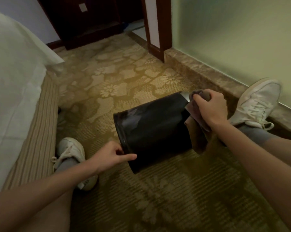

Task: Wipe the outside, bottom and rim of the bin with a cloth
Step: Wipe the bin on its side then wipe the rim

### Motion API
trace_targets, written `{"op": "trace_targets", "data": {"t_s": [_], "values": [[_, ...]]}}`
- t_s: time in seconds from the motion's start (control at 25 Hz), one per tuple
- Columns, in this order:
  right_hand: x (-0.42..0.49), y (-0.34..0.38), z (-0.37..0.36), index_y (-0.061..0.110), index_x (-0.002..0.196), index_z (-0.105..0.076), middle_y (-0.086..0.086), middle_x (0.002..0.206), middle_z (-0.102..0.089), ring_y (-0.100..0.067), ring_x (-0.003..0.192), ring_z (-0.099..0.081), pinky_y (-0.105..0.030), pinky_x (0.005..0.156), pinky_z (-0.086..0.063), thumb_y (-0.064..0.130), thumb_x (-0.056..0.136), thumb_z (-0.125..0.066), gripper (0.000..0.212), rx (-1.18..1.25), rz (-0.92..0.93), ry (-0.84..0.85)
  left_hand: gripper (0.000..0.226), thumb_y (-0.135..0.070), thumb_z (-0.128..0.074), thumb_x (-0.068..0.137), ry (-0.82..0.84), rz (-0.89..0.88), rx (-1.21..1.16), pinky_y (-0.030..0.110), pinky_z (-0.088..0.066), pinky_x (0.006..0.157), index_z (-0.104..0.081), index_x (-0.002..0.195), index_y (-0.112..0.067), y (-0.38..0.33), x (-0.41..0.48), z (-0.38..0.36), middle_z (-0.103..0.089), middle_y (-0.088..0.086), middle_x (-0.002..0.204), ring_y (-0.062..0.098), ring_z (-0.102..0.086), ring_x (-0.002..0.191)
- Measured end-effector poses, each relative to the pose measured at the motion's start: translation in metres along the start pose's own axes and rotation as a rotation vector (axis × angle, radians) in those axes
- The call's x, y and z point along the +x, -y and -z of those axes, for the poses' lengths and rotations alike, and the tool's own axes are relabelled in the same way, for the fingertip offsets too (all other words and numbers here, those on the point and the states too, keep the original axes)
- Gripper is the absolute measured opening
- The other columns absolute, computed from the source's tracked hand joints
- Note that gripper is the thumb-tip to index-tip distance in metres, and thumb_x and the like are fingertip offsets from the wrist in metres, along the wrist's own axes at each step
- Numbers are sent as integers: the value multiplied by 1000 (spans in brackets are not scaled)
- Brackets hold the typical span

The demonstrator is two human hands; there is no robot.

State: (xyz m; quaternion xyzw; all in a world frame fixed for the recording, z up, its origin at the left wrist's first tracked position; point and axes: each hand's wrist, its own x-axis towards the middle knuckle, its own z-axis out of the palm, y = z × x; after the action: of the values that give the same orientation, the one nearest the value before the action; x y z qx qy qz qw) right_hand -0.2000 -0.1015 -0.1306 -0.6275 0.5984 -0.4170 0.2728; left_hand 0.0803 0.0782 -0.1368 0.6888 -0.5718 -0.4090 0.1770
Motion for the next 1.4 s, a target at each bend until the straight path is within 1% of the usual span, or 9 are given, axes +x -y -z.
{"op": "trace_targets", "data": {"t_s": [0.16, 0.32, 0.52, 0.72, 0.88, 1.0, 1.08, 1.24, 1.4], "values": [[-26, 37, -14, 25, 99, -63, 1, 104, -57, -20, 97, -53, -32, 70, -31, 41, 92, -54, 19, -313, 211, -123, 36, -46, -71, 80, 110, 40, -86, 29, -43, 58, -68, 59, -16, -1, 4, -5, -62, 6, 59, 19, -55, 55], [-98, 86, -81, 24, 97, -67, 0, 109, -55, -20, 104, -52, -32, 63, -44, 36, 84, -65, 18, -319, 607, 137, 42, -39, -69, 85, 192, 4, -2, 22, -44, 53, -67, 76, 2, 0, 3, -15, -62, 4, 57, 16, -55, 51], [-121, 83, -103, 12, 88, -66, -5, 104, -58, -23, 100, -53, -33, 54, -49, 27, 82, -66, 15, -388, 806, 201, 13, -27, -72, 84, 233, -37, -4, 16, -43, 50, -66, 77, -17, 0, 1, -24, -62, 0, 54, 10, -56, 49], [-26, 2, -12, 10, 96, -62, -9, 113, -53, -28, 109, -48, -32, 66, -35, 29, 93, -51, 21, -590, 429, -40, 34, -33, -70, 85, 282, 21, -21, 20, -50, 56, -55, 114, -34, 0, -3, -28, -71, 5, 75, 10, -64, 62], [-20, 4, -2, 10, 95, -63, -8, 107, -54, -28, 106, -49, -33, 66, -33, 29, 94, -53, 21, -566, 316, -120, 44, -39, -70, 84, 273, 36, 21, 25, -56, 63, -48, 122, -37, -1, -6, -32, -74, 5, 84, 10, -68, 68], [-66, 65, -59, 11, 95, -63, -8, 110, -55, -30, 106, -51, -39, 69, -43, 25, 90, -54, 17, -481, 513, 125, 50, -48, -72, 79, 218, -22, 133, 34, -56, 85, -52, 123, -36, 8, -4, -35, -72, 1, 105, 13, -69, 90], [-105, 99, -98, 9, 98, -64, -7, 112, -55, -29, 109, -50, -37, 65, -39, 20, 91, -54, 16, -441, 640, 332, 49, -43, -74, 78, 188, -92, 166, 29, -50, 94, -57, 122, -31, 8, -5, -39, -67, -7, 116, 7, -63, 104], [-92, 100, -99, 9, 101, -63, -7, 111, -57, -29, 107, -53, -40, 72, -45, 20, 91, -55, 17, -447, 655, 342, 39, -34, -75, 80, 202, -75, 81, 32, -55, 84, -62, 116, -23, 7, -5, -39, -73, 4, 104, 19, -69, 94], [-7, 35, -21, 11, 99, -64, -8, 106, -58, -30, 102, -57, -37, 69, -41, 30, 93, -56, 22, -583, 369, 138, 37, -37, -74, 81, 311, 18, 36, 23, -56, 63, -49, 109, -39, 1, -8, -40, -73, 11, 90, 17, -68, 72]]}}
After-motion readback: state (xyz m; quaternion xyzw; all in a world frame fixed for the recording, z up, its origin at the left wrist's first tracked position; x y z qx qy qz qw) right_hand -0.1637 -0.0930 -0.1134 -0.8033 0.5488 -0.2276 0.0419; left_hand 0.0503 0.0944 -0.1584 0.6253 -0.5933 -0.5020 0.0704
